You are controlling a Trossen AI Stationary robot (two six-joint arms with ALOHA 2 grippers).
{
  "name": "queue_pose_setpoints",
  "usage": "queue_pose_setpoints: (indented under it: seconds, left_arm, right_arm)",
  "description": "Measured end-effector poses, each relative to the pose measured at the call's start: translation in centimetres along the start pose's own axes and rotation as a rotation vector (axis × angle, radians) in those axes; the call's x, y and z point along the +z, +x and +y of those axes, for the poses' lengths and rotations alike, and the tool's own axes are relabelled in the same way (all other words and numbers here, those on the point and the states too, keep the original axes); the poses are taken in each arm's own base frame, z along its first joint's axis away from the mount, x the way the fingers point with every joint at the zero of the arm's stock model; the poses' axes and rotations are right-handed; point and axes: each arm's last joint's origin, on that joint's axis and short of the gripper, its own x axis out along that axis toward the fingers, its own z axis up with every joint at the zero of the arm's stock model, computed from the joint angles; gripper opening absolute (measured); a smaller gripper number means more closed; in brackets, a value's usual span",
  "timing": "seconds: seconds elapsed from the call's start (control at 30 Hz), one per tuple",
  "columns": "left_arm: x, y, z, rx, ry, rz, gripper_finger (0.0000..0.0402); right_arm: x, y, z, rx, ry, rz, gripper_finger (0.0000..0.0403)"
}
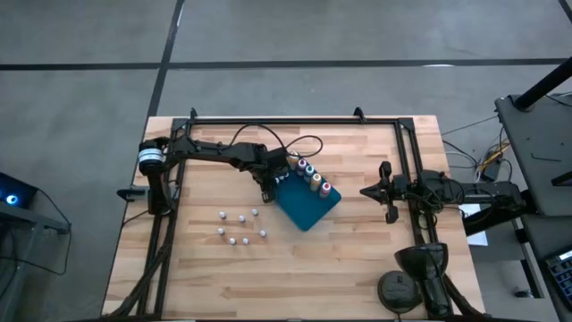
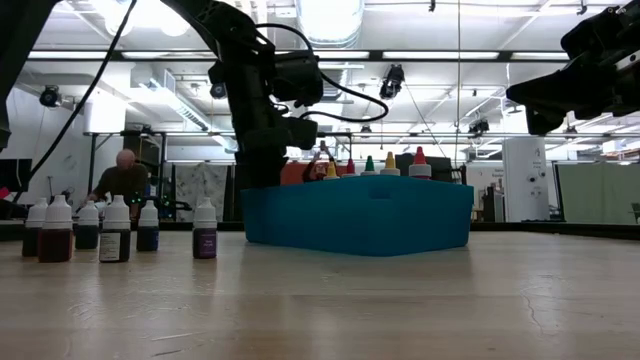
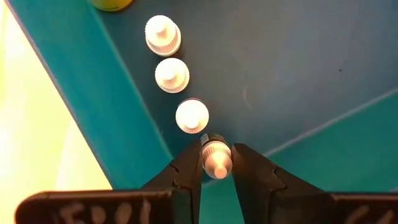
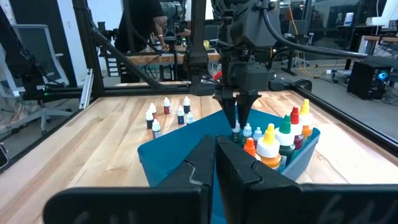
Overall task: Pick & Place food coloring
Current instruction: Put the green food coloring bottle into the blue bin, then put the blue food coloring bottle into the blue bin
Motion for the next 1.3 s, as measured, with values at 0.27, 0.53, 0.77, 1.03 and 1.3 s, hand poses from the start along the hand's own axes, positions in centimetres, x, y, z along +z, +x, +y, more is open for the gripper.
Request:
queue_pose_setpoints:
  seconds: [0.27,0.53,0.77,1.03,1.3]
  left_arm:
    - [0.0,0.0,0.0,-0.001,0.0,0.002,0.0058]
    - [0.0,0.0,-0.1,-0.003,0.002,0.004,0.0058]
    - [-0.1,0.0,-0.1,-0.002,0.002,0.005,0.0076]
    - [0.0,0.0,-0.1,0.004,0.003,0.002,0.0138]
    - [0.4,-1.5,-0.1,0.01,0.007,0.03,0.0142]
  right_arm:
    - [0.0,0.0,0.0,0.0,-0.001,0.0,0.0009]
    - [0.0,0.0,0.0,0.0,-0.002,0.0,0.0009]
    - [0.0,0.0,0.0,0.0,-0.002,0.0,0.0009]
    - [0.0,0.0,0.0,0.0,-0.001,0.0,0.0009]
    - [0.0,0.0,0.0,0.0,-0.001,0.001,0.0009]
